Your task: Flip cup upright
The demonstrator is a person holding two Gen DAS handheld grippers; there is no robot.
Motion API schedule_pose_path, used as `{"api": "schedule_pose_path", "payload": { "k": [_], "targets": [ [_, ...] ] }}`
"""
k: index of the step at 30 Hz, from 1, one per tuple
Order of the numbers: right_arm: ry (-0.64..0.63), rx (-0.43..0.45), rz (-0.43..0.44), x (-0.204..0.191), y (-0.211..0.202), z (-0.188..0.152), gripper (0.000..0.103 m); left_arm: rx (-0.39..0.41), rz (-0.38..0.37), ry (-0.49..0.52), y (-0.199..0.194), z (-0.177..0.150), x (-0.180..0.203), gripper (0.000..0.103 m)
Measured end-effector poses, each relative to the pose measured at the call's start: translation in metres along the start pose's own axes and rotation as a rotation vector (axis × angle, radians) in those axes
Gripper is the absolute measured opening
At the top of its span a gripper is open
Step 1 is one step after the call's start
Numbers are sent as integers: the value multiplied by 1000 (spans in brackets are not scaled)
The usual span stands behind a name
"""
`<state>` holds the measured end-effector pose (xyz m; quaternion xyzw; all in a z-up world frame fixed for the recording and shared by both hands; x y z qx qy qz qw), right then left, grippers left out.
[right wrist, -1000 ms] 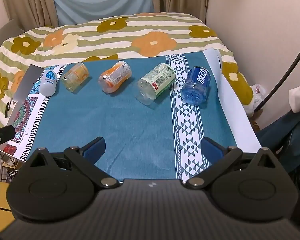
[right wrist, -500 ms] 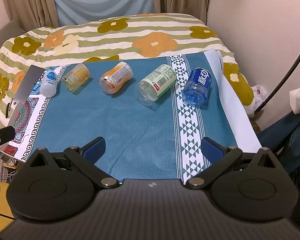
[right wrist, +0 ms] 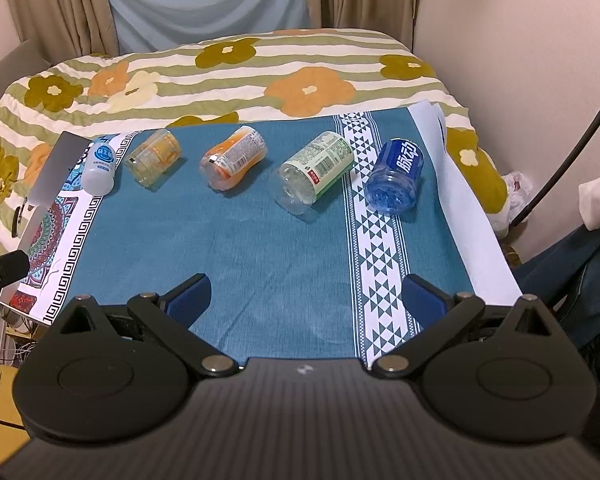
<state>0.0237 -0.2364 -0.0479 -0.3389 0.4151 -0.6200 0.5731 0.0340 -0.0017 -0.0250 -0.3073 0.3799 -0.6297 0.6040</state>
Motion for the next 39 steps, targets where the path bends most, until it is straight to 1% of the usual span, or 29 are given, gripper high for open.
{"api": "schedule_pose_path", "payload": {
  "k": [23,25,39],
  "targets": [
    [-1,3,1,-1,0,-1,103,8,9,3,-1,0,-4,103],
    [-3,3,0,-6,-5,6,103,8,9,3,-1,-1,-4,103],
    [-2,5,-2,-4,-4,3,103,11,2,7,0,-2,-5,103]
  ]
}}
Point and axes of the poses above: each gripper's, at about its wrist camera, not at the fingertips, and y roughly the way its jaws point, x to its right, z to its top, the point moved 5 cm from there along y, roughly the way its jaws point, and after that the axes turned 12 degrees about -x, right-handed, at the moved point
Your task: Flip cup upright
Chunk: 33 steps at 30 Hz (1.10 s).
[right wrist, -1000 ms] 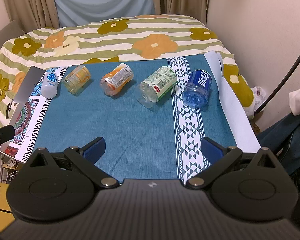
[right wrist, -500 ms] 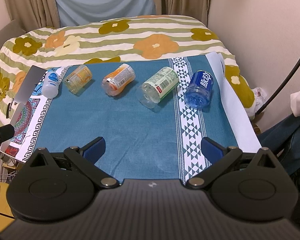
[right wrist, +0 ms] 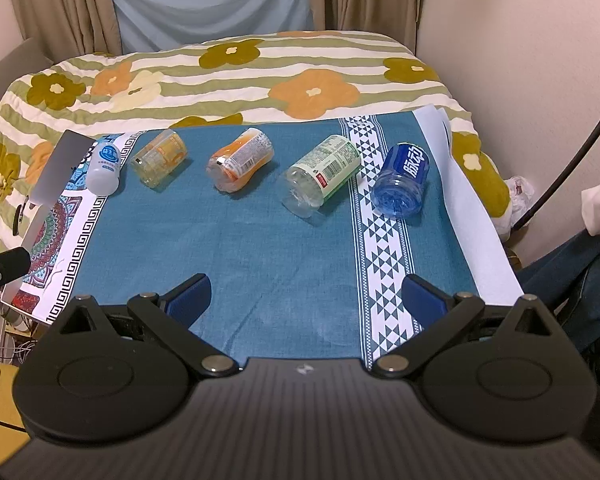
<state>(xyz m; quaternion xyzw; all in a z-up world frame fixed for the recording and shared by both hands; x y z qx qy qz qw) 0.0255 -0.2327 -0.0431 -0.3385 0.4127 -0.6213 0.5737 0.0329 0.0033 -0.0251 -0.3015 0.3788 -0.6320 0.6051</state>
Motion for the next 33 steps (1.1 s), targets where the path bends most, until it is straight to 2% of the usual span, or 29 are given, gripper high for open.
{"api": "schedule_pose_path", "payload": {
  "k": [11,19,27,33],
  "targets": [
    [11,-2,-1,-6,-1,6,103,-6,-4,14,2,7,-5,103],
    [105,12,-22,10,3,27,103,-24,-31,49,17,15,-14,103],
    [189,-17,-46,47,37,59,103,-63,-40,81,44,18,-20,103],
    [209,-95,-38,80,84,92,103,-97,-29,51,68,25,-18,103]
  ]
}}
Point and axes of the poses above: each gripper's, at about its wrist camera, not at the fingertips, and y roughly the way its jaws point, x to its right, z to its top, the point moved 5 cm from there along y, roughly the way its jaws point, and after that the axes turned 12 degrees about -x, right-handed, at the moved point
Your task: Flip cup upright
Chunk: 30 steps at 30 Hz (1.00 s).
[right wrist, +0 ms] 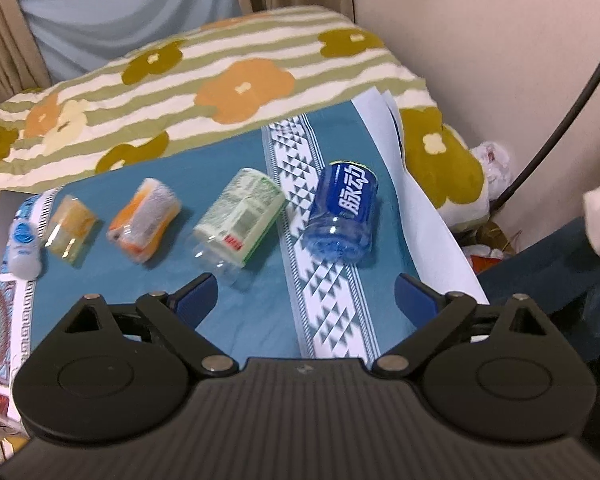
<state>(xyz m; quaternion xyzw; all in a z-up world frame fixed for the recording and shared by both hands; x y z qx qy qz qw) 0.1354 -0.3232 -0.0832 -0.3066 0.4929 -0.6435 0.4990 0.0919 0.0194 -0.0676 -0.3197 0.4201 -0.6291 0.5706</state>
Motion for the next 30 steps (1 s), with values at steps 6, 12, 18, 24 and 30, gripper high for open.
{"api": "schedule_pose_path", "payload": {
  "k": [6,12,18,24,30],
  "targets": [
    [23,-96,20,21,54,40,103,-51,26,-53,23,15,7,103],
    [43,-172,48,34,94,68,101,-78,47,-91,41,37,21,103],
    [64,-234,61,42,124,80,97,-107,51,-99,59,55,36,103],
    [92,-274,73,47,142,81,91,-135,56,-104,70,62,44,103],
    [99,-280,96,47,144,81,82,-154,69,-98,73,63,45,103]
  ]
}}
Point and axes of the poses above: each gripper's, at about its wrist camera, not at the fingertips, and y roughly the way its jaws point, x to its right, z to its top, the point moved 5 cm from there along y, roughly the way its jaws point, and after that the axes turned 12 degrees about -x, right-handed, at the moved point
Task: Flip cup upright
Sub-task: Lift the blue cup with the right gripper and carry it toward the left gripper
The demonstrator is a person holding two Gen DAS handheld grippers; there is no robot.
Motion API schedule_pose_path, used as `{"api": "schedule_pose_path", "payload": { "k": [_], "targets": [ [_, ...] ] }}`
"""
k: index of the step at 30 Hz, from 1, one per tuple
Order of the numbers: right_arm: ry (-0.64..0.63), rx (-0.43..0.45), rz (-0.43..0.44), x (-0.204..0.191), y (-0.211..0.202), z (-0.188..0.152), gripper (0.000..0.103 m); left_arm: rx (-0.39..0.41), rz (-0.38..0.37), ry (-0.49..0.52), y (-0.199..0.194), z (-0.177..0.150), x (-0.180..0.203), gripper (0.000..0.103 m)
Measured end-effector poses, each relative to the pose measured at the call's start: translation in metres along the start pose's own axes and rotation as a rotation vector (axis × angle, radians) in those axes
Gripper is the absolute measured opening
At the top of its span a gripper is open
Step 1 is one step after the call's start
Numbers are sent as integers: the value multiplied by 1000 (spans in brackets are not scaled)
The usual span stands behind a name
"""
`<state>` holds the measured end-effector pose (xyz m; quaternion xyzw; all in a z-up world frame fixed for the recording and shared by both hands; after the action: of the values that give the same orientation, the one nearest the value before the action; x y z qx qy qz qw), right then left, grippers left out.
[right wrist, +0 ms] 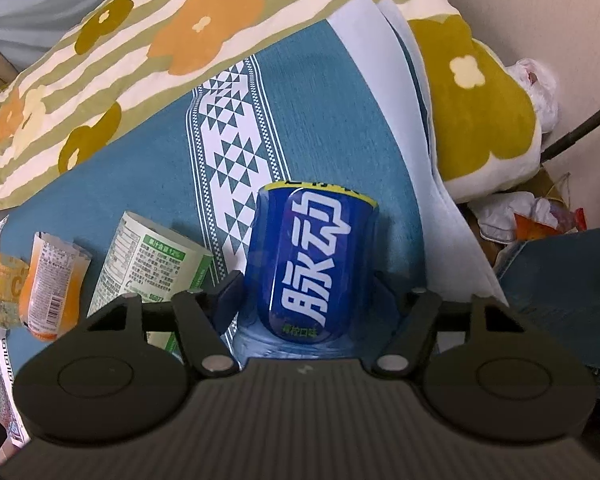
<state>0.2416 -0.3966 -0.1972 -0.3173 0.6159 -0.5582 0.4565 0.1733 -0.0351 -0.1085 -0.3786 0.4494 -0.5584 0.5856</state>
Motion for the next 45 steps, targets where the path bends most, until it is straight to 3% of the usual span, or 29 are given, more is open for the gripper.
{"api": "schedule_pose_path", "payload": {
  "k": [11,22,34,45],
  "targets": [
    [-42,56,5,-17,-31,-22,82,5,6,-10,-11,-12,-16,103],
    [-196,79,25,-77,-58,-93,82,18,3,-11,-28,-51,-44,103],
    [-340,15,50,-162,-33,-162,82,-4,-22,-38,-21,-90,-79,103],
    [-404,-51,34,-215,10,-186,82,-50,-30,-66,-3,-107,-108,103]
  ]
}}
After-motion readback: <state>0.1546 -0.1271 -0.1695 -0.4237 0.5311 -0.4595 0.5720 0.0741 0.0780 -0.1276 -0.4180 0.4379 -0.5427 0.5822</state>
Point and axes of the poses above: each gripper's, at about its wrist camera, not at the fingertips, and y roughly the way its jaws point, x to its right, z to its top, the point moved 5 cm from there along y, roughly the way its jaws point, and after that the axes turned 12 degrees about -x, right-handed, at the moved point
